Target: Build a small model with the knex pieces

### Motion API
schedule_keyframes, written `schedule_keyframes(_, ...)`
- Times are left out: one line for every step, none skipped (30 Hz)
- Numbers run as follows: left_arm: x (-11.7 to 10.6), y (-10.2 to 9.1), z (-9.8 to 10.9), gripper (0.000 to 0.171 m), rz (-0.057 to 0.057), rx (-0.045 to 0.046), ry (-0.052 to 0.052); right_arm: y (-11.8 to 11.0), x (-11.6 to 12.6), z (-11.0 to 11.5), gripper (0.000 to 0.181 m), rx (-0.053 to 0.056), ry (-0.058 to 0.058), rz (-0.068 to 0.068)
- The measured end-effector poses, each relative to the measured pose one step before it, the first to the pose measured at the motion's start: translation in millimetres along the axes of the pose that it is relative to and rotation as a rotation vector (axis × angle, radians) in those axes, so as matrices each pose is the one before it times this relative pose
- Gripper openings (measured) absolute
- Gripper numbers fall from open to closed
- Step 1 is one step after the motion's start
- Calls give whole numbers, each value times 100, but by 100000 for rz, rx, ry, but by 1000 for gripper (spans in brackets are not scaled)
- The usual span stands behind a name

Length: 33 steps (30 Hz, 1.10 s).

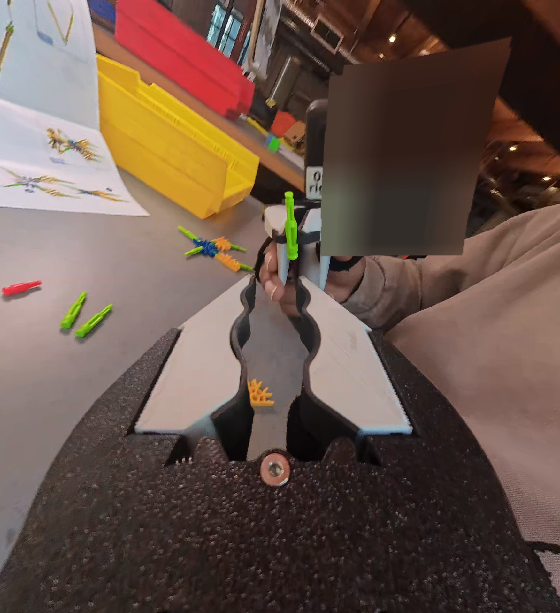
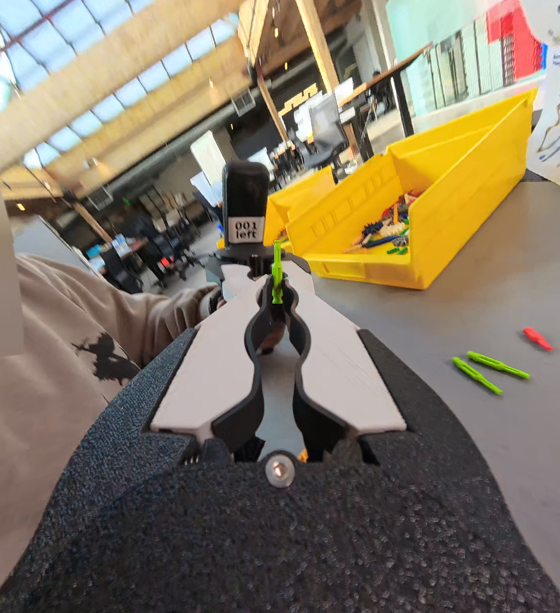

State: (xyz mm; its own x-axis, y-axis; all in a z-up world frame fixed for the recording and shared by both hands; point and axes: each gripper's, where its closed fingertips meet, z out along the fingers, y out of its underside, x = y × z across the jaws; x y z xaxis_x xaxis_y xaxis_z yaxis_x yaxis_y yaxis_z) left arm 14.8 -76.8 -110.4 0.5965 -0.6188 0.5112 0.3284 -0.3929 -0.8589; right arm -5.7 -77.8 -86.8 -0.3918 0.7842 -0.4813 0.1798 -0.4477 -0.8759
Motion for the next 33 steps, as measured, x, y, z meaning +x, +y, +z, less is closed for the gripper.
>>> schedule_keyframes(652,-425,183,23,985,2816,1711,-534,-666,-121,2,7038,-1926,5013)
schedule_keyframes(596,-367,174,22,1544,2177,1080,-387,-678,-46,3,5866,-2281,4173)
schedule_keyframes(610,-445,98,22,1337,2545,1268,-246,-477,3,2,4814,-1118,2605)
schedule_keyframes(562,-488,36,20,616,2626,1268,-101,-316,13,3,3832,-144,245)
schedule_keyframes(527,-435,-31,18,159,2356,1486,123,-217,22,2,2077,188,-1122)
schedule_keyframes(260,-241,-42,16,-108,987,399,112,-66,-40,3,1561,754,-2073)
schedule_keyframes(-154,-74,-80,13,277,221,-1784,46,-2,-91,4,1434,593,-1553)
schedule_keyframes(-75,-81,-132,11,377,480,-769,-2,-72,-117,2,1037,-317,-32)
schedule_keyframes(43,-91,-111,7,-529,337,384,25,-31,-120,2,460,-169,258)
schedule_keyframes(-32,129,-2,6,-786,-1215,-87,137,74,-107,2,-535,654,-781)
schedule_keyframes(-49,181,41,5,383,-1489,-472,139,148,-127,2,-921,1382,-1663)
schedule_keyframes(20,227,61,5,2005,-2072,-473,125,45,-144,2,-1357,850,-1963)
schedule_keyframes(58,265,39,5,3048,-2949,-312,149,-54,-174,2,-2154,256,-1504)
schedule_keyframes(-41,381,-2,5,4755,-4076,-1361,236,-18,-209,3,-3595,627,-1883)
schedule_keyframes(-205,669,-40,5,8153,-5967,-3049,234,2,-301,3,-4854,758,-3421)
schedule_keyframes(-487,1012,-57,5,10972,-8020,-5527,136,-215,-421,7,-5687,-424,-5571)
schedule_keyframes(-343,1116,-4,5,11558,-8369,-5117,198,-174,-479,10,-7129,76,-7120)
schedule_keyframes(-67,1239,141,5,10010,-8968,-3283,359,67,-485,15,-8579,1630,-7915)
schedule_keyframes(85,1074,292,5,8062,-7444,-2438,588,94,-413,18,-9511,1694,-8401)
schedule_keyframes(440,1005,442,5,5700,-6688,22,727,-74,-244,18,-9438,884,-8588)
schedule_keyframes(678,685,479,5,3146,-4555,1693,848,-272,3,19,-8994,154,-8186)
schedule_keyframes(746,431,461,5,1488,-3041,2505,1016,-392,282,21,-9115,-480,-7471)
schedule_keyframes(570,281,394,5,1619,-2133,1599,1126,-458,513,22,-8983,-843,-6720)
schedule_keyframes(341,217,291,5,1756,-1787,453,959,-283,686,22,-7216,248,-5496)
schedule_keyframes(216,95,179,5,1143,-988,213,661,-292,737,22,-4680,-211,-3674)
schedule_keyframes(181,-6,73,5,216,-262,651,444,-356,661,16,-2856,-1314,-1677)
schedule_keyframes(99,11,-30,5,-164,-81,482,271,-226,509,6,-1569,-961,-944)
schedule_keyframes(41,203,-35,5,-56,-843,329,151,-5,320,1,-554,635,-1570)
schedule_keyframes(-5,105,-32,5,-235,216,176,218,13,140,0,-1136,618,-2061)
schedule_keyframes(64,-15,-52,5,-1163,880,991,86,22,30,0,-425,249,-606)
schedule_keyframes(53,-94,-80,5,-1752,1226,1501,-12,-18,-43,0,312,-246,550)
schedule_keyframes(-12,-152,-123,5,-1971,1675,1428,112,-32,-58,0,-349,-60,655)
schedule_keyframes(-2,-97,-130,5,-1948,1244,1541,305,-10,-30,0,-1496,526,-124)
